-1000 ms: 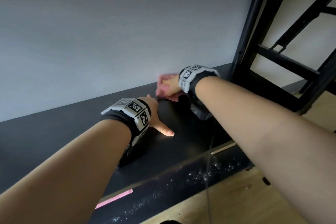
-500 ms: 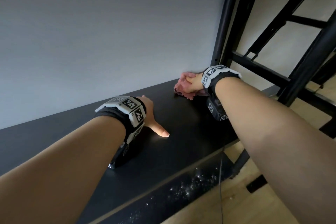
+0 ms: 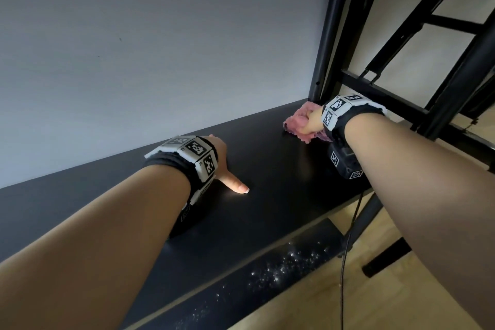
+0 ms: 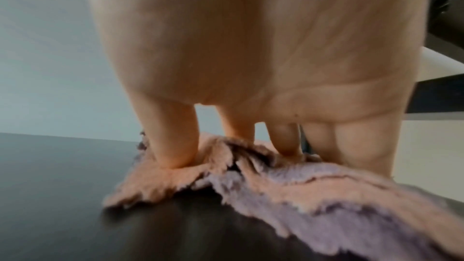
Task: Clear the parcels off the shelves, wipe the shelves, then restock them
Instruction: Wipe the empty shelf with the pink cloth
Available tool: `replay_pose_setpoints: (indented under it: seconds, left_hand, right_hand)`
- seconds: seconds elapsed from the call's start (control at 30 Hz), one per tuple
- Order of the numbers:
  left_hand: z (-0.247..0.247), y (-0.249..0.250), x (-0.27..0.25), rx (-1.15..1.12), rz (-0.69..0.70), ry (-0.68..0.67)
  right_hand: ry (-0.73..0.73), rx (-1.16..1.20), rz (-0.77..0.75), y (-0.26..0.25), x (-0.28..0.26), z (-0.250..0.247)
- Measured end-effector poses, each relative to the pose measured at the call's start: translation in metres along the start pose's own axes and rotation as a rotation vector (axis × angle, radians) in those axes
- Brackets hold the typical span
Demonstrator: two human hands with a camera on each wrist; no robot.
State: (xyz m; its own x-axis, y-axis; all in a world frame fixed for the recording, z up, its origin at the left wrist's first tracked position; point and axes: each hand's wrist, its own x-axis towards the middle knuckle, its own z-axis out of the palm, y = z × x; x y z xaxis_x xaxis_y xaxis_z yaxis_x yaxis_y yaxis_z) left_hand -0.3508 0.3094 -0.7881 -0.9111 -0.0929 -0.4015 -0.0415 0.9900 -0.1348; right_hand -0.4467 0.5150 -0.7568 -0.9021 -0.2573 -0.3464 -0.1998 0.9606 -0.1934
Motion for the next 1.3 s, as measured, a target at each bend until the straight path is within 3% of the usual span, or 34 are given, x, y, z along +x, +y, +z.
replay_pose_setpoints:
  seconds: [0.1, 0.27, 0.43, 0.67, 0.77, 0.93, 1.07, 1.17, 1.3]
  left_hand:
    - [0.000, -0.001, 0.002, 0.020, -0.013, 0.005]
    - [0.004, 0.000, -0.031, -0.023, -0.001, -0.002]
    - [0.021, -0.036, -0.075, -0.064, -0.081, -0.095]
    - [0.038, -0.054, -0.109, -0.038, -0.174, -0.104]
    - [0.041, -0.055, -0.114, -0.063, -0.164, -0.098]
    - [0.049, -0.058, -0.124, -0.109, -0.127, -0.085]
    - [0.057, -0.063, -0.137, -0.116, -0.121, -0.083]
    - [0.062, -0.067, -0.149, -0.092, -0.148, -0.088]
    - [0.072, -0.080, -0.175, -0.093, -0.188, -0.093]
  right_hand:
    - [-0.008, -0.049, -0.071, -0.003, -0.011, 0.018]
    - [-0.172, -0.075, -0.143, -0.039, -0.061, 0.034]
    - [-0.078, -0.150, -0.309, -0.074, -0.085, 0.057]
    - [-0.193, -0.339, -0.576, -0.123, -0.108, 0.095]
    - [-0.266, -0.378, -0.542, -0.104, -0.109, 0.094]
    - [-0.126, -0.306, -0.271, -0.072, -0.106, 0.077]
    - [-0.037, -0.164, -0.284, -0.099, -0.121, 0.088]
    - [-0.140, -0.280, -0.301, -0.132, -0.131, 0.113]
    - [-0.165, -0.320, -0.453, -0.154, -0.150, 0.130]
